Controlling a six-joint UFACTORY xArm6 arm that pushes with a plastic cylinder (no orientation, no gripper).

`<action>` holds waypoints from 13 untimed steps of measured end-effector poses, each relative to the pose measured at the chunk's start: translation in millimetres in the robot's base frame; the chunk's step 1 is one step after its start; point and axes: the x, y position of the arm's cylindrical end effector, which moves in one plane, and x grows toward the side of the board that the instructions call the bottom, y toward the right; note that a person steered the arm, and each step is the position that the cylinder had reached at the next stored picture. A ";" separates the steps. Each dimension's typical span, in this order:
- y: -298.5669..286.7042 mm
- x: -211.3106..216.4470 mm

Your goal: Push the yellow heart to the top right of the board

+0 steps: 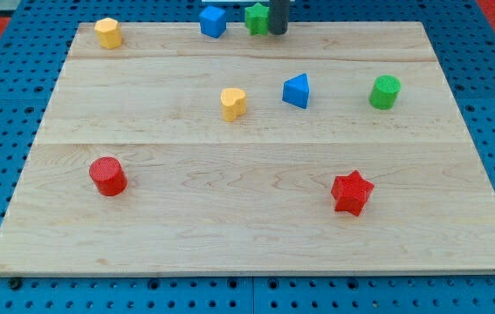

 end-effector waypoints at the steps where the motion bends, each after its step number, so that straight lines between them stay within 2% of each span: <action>1: -4.5 84.5; 2: -24.9 90.0; 7: -14.9 91.9; 8: 4.3 58.2; 9: -44.0 72.9; 10: -81.3 165.9; 11: -62.7 199.4; 12: -57.5 214.4; 13: -64.3 270.0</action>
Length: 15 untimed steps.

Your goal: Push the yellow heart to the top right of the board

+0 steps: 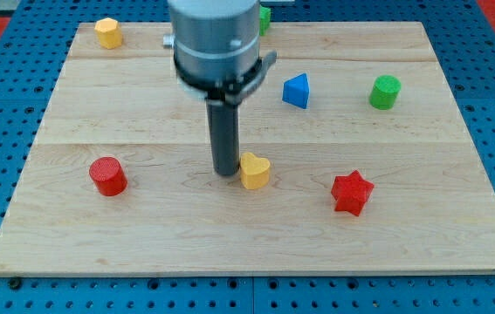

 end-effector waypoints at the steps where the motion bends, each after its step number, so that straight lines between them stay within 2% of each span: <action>1: 26.9 5.9; 3: 61.7 21.1; 6: 86.2 -92.3; 8: 59.3 -118.4; 9: 75.4 -160.7; 13: 199.2 -168.3; 15: 203.6 -227.5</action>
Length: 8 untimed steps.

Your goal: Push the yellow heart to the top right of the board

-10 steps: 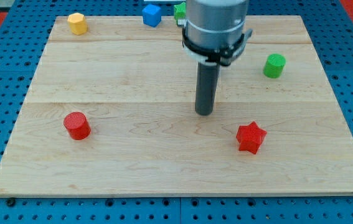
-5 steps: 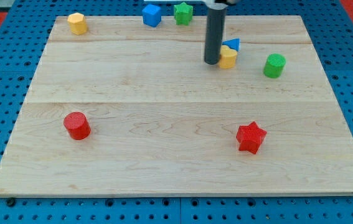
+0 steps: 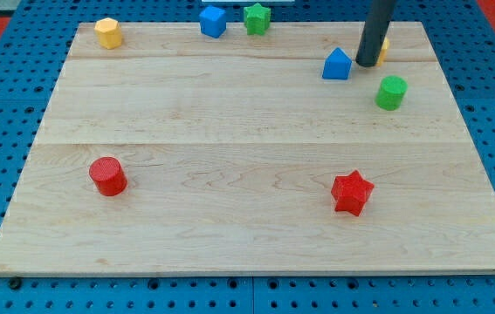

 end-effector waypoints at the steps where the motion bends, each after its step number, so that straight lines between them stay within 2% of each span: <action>1: 0.5 -14.8; 2: 5.8 45.6; 3: 38.1 20.1; 4: 35.9 -14.5; 5: 25.1 -22.5; 6: 46.2 -15.4; 7: 46.2 -34.2; 8: 52.1 -34.3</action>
